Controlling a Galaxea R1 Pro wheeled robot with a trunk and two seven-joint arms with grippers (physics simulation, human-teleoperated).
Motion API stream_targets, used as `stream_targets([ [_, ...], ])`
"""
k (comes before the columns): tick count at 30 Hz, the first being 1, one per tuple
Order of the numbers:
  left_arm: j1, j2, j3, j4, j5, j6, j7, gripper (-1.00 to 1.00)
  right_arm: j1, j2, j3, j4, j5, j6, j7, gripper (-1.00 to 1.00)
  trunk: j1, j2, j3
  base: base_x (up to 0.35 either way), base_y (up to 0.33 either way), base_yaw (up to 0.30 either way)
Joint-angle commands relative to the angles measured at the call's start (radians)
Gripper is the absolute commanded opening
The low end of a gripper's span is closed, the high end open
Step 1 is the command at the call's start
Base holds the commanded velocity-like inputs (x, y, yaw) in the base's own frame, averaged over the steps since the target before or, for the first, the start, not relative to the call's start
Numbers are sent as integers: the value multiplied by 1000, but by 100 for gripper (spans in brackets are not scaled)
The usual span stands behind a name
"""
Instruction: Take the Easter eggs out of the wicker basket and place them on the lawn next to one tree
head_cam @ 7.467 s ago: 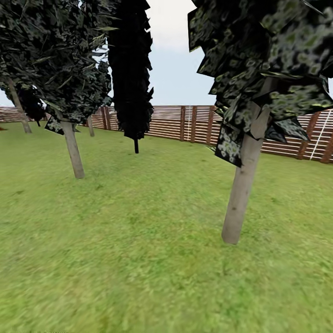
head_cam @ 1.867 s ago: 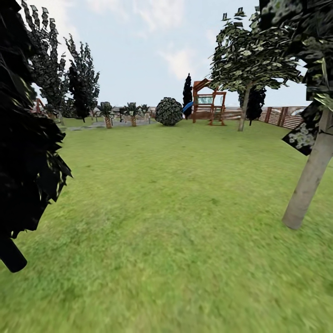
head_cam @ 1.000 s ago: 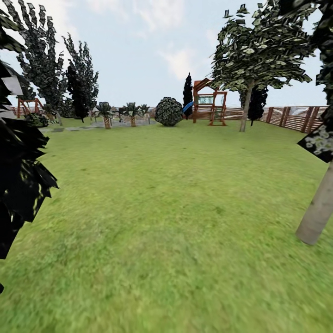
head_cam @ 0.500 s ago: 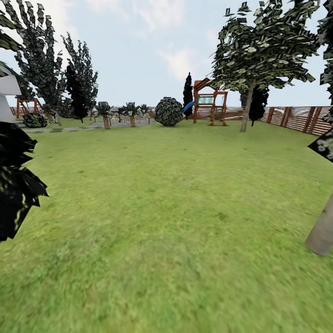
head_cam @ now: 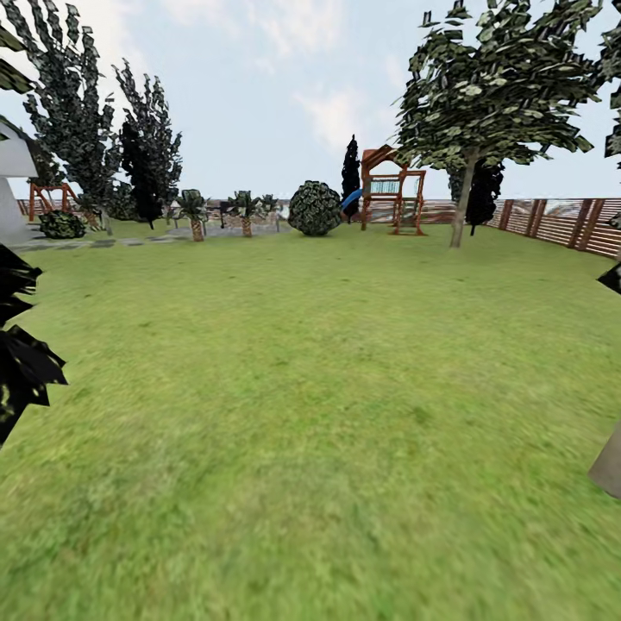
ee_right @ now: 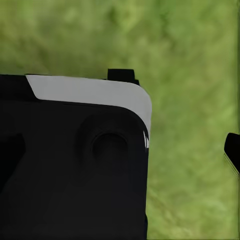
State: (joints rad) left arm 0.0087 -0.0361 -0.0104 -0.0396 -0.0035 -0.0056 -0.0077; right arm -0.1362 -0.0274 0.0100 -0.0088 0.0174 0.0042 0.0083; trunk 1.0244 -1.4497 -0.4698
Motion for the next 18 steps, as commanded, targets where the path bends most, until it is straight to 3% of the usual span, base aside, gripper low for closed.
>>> stream_targets([
  [1, 0, 0, -1, -2, -1, -1, -1, 100, 0, 0, 1, 0, 2, 0, 1, 100, 1, 0, -1, 340, 0, 0],
  [14, 0, 2, 0, -2, -2, 1, -1, 100, 0, 1, 2, 1, 3, 0, 1, 100, 1, 0, -1, 340, 0, 1],
  [18, 0, 2, 0, -2, -3, 1, -1, 100, 0, 1, 3, 1, 3, 1, 0, 100, 1, 0, -2, 340, 0, 145],
])
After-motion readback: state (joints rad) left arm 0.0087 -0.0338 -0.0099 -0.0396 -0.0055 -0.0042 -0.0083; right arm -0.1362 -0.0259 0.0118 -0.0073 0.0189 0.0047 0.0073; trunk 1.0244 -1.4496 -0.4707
